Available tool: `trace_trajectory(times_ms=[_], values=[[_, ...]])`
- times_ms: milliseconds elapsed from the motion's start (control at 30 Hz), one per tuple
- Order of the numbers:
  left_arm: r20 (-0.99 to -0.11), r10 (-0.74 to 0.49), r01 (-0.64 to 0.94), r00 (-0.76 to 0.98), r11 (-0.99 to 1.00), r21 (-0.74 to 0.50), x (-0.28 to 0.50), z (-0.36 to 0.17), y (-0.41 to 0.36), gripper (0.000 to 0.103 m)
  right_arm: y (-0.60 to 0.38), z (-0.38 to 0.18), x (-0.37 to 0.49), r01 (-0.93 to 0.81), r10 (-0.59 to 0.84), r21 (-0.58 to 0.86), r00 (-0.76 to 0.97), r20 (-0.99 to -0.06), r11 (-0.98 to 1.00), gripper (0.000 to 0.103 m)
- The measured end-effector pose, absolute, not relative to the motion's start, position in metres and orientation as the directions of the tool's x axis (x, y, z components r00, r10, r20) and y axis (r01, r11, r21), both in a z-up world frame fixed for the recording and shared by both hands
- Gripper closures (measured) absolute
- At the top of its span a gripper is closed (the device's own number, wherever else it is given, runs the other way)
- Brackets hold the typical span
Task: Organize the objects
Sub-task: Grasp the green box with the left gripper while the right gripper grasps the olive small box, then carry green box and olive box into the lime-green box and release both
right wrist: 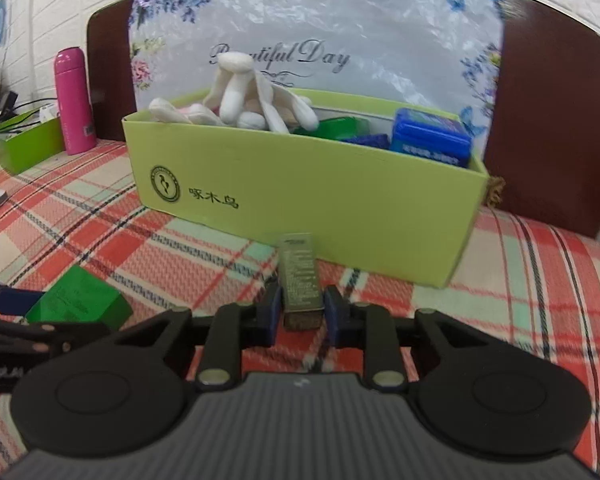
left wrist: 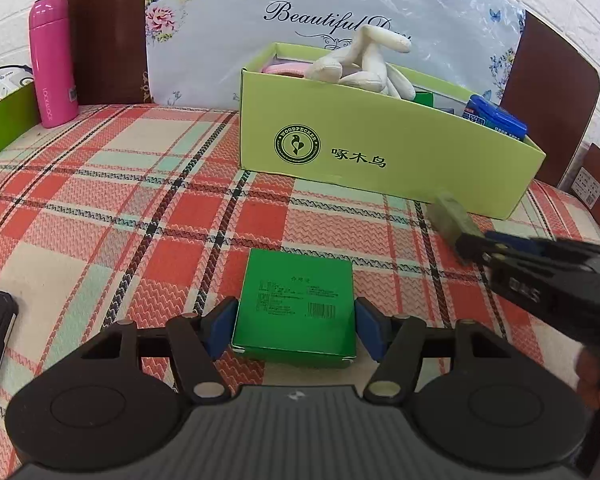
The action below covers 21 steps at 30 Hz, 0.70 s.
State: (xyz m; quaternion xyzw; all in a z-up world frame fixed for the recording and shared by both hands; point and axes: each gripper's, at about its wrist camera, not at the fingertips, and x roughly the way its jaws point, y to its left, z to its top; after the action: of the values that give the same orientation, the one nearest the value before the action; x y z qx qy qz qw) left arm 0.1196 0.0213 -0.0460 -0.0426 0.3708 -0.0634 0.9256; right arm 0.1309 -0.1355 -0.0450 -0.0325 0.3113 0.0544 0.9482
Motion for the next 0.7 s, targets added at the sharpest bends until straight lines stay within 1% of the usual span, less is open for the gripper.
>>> trace_trajectory(times_ms=[33,100,200,300,400,533,700], values=[[-0.683,-0.152,0.096,0.715,0.988,-0.119,0.119,-0.045,0.02,0.039,-0.138,-0.044,0.123,-0.105,0.07,-0.022,0.794,-0.604,0.994,0.081],[-0.685,-0.192,0.123,0.703,0.981,-0.148,0.118,-0.044,0.019,0.039,-0.145,-0.041,0.105,-0.076,0.059,-0.001,0.78,-0.623,0.997,0.081],[-0.682,-0.239,0.153,0.691,0.971,-0.185,0.117,-0.043,0.012,0.039,-0.148,-0.039,0.075,-0.082,0.096,0.053,0.764,-0.638,0.995,0.081],[-0.686,-0.218,0.15,0.695,0.976,-0.159,0.118,-0.044,0.004,0.038,-0.141,-0.04,0.06,-0.116,0.131,0.066,0.759,-0.637,0.991,0.08],[-0.687,-0.22,0.146,0.692,0.975,-0.165,0.117,-0.043,0.005,0.038,-0.131,-0.04,0.062,-0.125,0.113,0.026,0.765,-0.634,0.992,0.077],[-0.692,-0.225,0.144,0.686,0.974,-0.174,0.118,-0.043,0.008,0.038,-0.129,-0.041,0.066,-0.134,0.118,0.023,0.763,-0.636,0.991,0.077],[-0.691,-0.203,0.141,0.693,0.979,-0.146,0.119,-0.044,0.003,0.038,-0.132,-0.046,0.067,-0.122,0.124,0.048,0.748,-0.652,0.991,0.076]])
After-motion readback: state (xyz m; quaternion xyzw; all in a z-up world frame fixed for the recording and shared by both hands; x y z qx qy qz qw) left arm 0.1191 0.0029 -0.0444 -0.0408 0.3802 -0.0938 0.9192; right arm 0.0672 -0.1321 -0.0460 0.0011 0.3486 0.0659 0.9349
